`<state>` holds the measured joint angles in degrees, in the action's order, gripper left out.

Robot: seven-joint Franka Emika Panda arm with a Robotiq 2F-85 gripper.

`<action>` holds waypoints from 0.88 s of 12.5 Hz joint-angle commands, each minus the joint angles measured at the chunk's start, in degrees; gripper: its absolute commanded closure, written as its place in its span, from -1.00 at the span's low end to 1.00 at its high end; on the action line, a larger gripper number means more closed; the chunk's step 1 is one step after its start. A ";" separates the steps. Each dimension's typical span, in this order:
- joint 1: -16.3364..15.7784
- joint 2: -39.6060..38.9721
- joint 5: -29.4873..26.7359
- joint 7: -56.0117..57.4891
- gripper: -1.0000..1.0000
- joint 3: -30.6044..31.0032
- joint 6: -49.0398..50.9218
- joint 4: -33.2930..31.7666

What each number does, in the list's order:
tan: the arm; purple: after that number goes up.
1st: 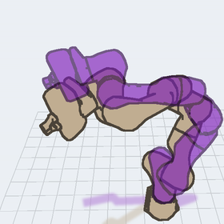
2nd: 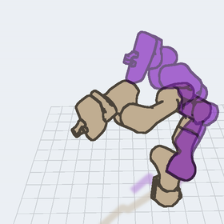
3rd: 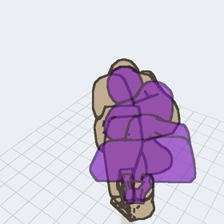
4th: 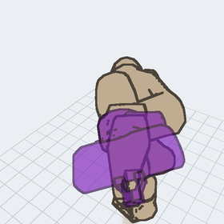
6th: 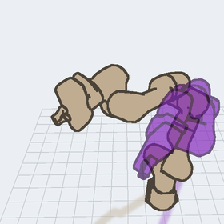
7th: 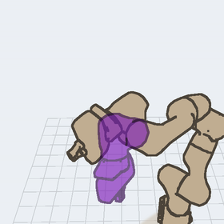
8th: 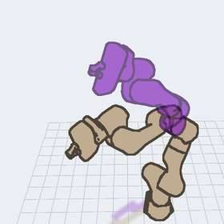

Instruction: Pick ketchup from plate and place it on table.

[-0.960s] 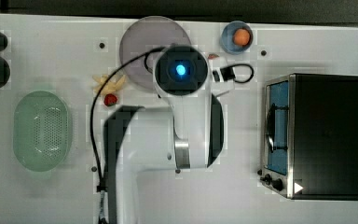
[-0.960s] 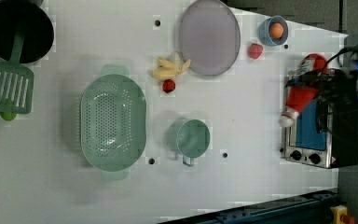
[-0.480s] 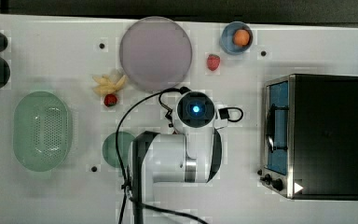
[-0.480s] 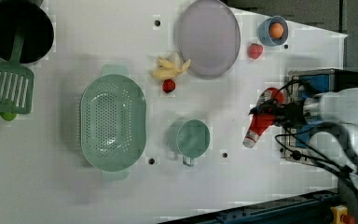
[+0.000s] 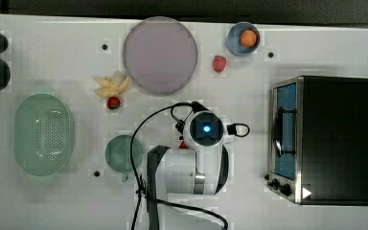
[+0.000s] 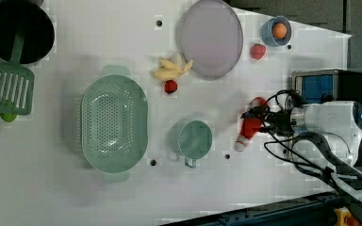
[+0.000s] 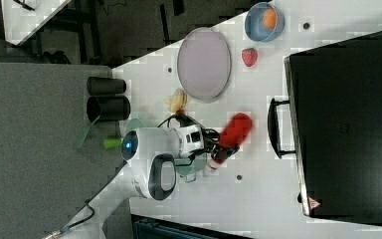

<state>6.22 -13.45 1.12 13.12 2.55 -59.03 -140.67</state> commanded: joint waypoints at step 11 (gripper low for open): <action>-0.34 16.77 -0.77 -8.69 -1.00 0.08 32.29 25.87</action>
<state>6.13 2.25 0.96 8.22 2.63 -27.91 -116.72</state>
